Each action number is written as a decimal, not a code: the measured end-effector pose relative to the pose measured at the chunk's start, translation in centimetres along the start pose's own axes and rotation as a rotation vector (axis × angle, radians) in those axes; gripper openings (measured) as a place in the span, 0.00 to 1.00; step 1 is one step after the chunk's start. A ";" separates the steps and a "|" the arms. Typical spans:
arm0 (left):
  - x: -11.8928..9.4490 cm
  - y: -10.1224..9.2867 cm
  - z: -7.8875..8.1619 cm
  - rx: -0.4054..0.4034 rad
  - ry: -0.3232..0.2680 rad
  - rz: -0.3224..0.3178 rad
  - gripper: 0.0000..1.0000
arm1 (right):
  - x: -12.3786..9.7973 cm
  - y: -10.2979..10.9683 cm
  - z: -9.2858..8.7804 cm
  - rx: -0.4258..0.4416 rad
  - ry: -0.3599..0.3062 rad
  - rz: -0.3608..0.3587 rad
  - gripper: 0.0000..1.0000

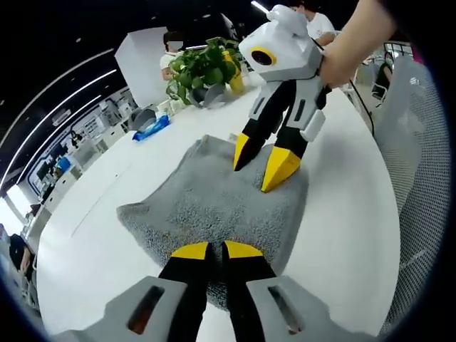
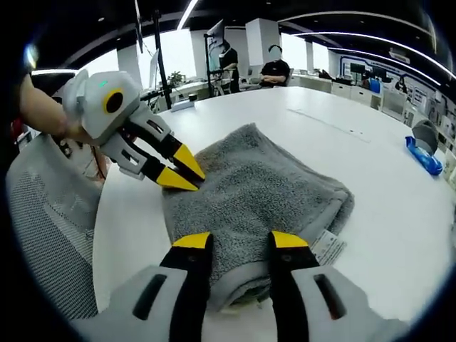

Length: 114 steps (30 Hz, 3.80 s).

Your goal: Fold the towel on the table until its edges align and the towel forms a compact rectangular stack.

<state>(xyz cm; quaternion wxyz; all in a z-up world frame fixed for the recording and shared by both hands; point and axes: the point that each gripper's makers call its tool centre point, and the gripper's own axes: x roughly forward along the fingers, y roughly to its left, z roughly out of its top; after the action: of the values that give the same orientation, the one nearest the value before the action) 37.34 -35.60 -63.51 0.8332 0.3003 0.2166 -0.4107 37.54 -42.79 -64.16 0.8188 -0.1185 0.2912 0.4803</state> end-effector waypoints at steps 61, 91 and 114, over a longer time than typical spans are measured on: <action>-22.1 -0.9 4.8 -0.433 -0.470 0.523 0.93 | -23.5 6.3 2.1 0.115 -0.418 -0.534 0.85; -20.9 -1.6 3.8 -0.419 -0.401 0.467 0.84 | -23.0 5.5 0.3 0.125 -0.318 -0.560 0.78; -18.4 -4.1 2.3 -0.465 -0.246 0.285 0.50 | -22.7 5.2 -0.5 0.080 -0.240 -0.581 0.74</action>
<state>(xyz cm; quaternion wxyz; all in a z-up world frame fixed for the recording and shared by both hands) 23.78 -28.94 -52.04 0.9489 0.0766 0.1582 -0.2623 24.52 -56.60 -50.71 0.9542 -0.1070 0.1652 0.2252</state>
